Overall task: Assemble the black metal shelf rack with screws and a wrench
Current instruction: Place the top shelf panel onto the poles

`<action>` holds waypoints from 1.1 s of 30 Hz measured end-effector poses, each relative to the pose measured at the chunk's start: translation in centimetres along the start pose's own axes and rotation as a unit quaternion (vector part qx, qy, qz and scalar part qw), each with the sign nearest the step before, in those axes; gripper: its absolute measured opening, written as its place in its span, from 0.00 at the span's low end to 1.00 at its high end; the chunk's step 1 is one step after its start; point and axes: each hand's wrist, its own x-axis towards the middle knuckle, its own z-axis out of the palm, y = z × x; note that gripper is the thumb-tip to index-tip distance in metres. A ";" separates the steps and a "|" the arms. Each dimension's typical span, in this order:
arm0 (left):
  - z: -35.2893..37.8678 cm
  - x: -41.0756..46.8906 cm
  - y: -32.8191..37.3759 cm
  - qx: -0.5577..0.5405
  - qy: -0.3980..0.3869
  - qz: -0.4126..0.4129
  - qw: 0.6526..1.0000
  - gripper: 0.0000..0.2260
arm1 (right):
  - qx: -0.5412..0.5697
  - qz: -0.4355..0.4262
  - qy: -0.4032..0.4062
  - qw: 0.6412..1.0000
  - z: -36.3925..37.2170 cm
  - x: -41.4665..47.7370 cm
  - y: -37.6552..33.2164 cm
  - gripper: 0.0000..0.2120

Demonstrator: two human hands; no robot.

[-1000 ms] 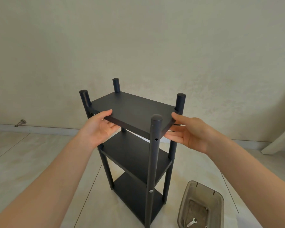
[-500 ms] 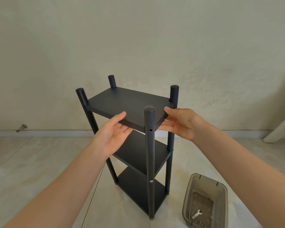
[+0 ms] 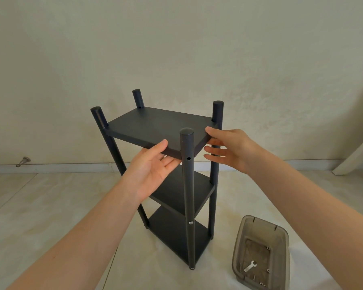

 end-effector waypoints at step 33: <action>-1.0 -0.4 -0.2 -0.002 -0.035 0.020 0.999 0.20 | 0.033 -0.002 -0.077 0.997 -2.0 -0.8 1.2 0.12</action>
